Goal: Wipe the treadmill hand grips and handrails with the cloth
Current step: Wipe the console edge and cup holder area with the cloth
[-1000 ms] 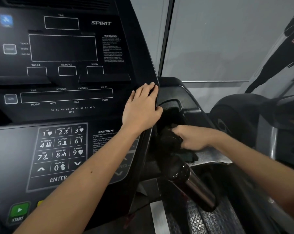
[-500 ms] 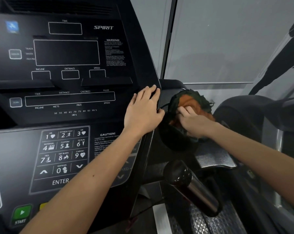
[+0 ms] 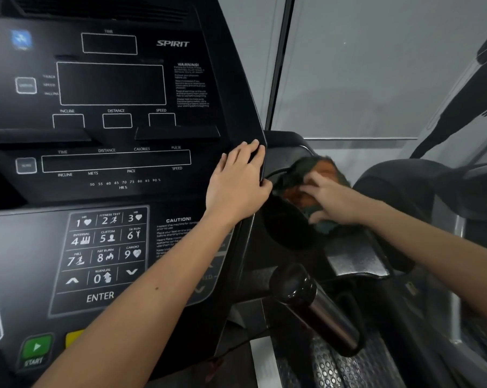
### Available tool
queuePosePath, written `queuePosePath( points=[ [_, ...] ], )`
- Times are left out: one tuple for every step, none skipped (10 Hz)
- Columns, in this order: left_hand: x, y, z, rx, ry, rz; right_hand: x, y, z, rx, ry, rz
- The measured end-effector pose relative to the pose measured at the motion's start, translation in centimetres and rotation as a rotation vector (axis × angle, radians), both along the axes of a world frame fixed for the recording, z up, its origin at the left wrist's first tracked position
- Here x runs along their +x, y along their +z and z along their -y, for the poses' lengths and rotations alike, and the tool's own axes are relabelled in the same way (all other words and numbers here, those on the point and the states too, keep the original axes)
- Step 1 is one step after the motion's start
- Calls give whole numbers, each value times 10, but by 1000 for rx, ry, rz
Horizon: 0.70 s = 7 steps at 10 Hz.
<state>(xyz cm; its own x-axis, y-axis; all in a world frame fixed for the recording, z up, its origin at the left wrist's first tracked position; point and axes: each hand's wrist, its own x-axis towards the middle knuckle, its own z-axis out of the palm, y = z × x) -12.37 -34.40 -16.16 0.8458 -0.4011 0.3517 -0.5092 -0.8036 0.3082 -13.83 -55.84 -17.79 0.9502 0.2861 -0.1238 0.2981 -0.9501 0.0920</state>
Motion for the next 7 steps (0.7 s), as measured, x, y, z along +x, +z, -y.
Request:
queuePosePath(
  points=[
    [0, 1, 0, -3, -3, -5, 6, -7, -5, -11, -4, 71],
    [1, 1, -1, -4, -3, -9, -16, -22, 3, 52, 9, 92],
    [1, 0, 0, -4, -2, -9, -50, -30, 8, 139, 11, 40],
    [2, -1, 0, -8, 0, 2, -79, -27, 3, 363, 24, -83],
    [2, -1, 0, -3, 2, 9, -82, -20, -17, 592, 17, -291],
    [2, 0, 1, -1, 2, 7, -70, -25, -43, 713, -9, -376],
    [2, 0, 1, -1, 6, 8, -54, -35, -70, 780, 53, -344]
  ],
)
